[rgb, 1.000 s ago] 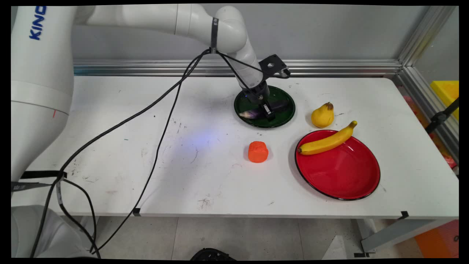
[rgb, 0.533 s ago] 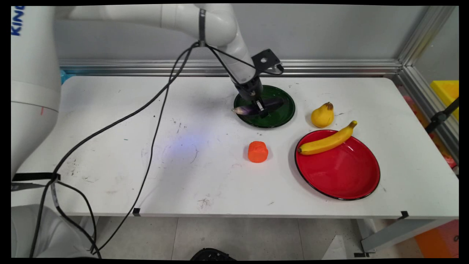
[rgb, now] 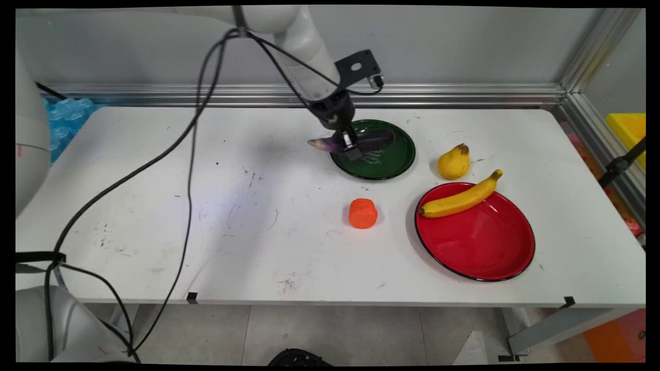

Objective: Place the picked object on the table

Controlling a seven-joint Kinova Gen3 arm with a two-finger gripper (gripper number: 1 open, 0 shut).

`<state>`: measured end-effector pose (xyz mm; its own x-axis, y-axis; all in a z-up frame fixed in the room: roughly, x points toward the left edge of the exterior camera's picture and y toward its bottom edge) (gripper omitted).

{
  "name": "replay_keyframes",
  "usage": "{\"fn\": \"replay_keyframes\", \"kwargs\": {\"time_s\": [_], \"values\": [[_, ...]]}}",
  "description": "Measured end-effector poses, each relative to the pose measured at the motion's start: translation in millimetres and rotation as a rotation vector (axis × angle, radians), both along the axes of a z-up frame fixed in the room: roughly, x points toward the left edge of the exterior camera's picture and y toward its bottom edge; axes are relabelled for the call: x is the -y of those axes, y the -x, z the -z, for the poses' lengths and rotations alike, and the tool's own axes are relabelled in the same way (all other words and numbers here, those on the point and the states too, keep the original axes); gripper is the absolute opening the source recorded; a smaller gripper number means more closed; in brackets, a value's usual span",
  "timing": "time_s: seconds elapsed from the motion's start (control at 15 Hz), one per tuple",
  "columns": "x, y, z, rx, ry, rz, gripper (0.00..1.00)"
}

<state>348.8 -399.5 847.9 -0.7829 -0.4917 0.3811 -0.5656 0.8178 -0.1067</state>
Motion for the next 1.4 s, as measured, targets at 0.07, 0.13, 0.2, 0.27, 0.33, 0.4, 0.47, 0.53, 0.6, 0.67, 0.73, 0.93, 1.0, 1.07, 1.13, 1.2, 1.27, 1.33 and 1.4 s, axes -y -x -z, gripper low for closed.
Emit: {"fn": "replay_keyframes", "kwargs": {"time_s": [0.07,0.13,0.2,0.27,0.33,0.4,0.47,0.53,0.6,0.67,0.73,0.93,1.0,1.07,1.13,1.2,1.27,1.33,1.4], "values": [[-8.3,-2.5,-6.2,0.002,-0.001,0.042,0.00],[-18.4,-4.7,-12.9,0.001,-0.003,0.093,0.00],[-29.0,-6.2,-18.7,-0.001,-0.008,0.143,0.00],[-38.2,-6.9,-23.2,-0.003,-0.012,0.183,0.00],[-44.4,-6.9,-26.0,-0.005,-0.016,0.209,0.00],[-53.6,-6.7,-29.6,-0.009,-0.021,0.245,0.00],[-64.3,-6.1,-32.8,-0.013,-0.028,0.280,0.00],[-74.0,-4.2,-35.4,-0.017,-0.035,0.313,0.00],[-83.3,-2.4,-37.1,-0.021,-0.041,0.340,0.00],[-91.1,-0.6,-37.9,-0.024,-0.047,0.361,0.00],[-99.2,2.4,-38.3,-0.028,-0.053,0.381,0.00],[-115.3,10.4,-35.7,-0.036,-0.064,0.410,0.00],[-120.9,14.8,-32.9,-0.038,-0.068,0.416,0.00],[-126.0,19.6,-28.8,-0.041,-0.072,0.416,0.00],[-129.8,23.9,-24.7,-0.043,-0.077,0.415,0.00],[-132.2,27.2,-21.2,-0.044,-0.081,0.415,0.00],[-135.5,32.0,-15.7,-0.045,-0.086,0.415,0.00],[-137.3,35.4,-11.6,-0.046,-0.088,0.415,0.00],[-140.0,41.5,-4.0,-0.046,-0.091,0.416,0.00]]}}
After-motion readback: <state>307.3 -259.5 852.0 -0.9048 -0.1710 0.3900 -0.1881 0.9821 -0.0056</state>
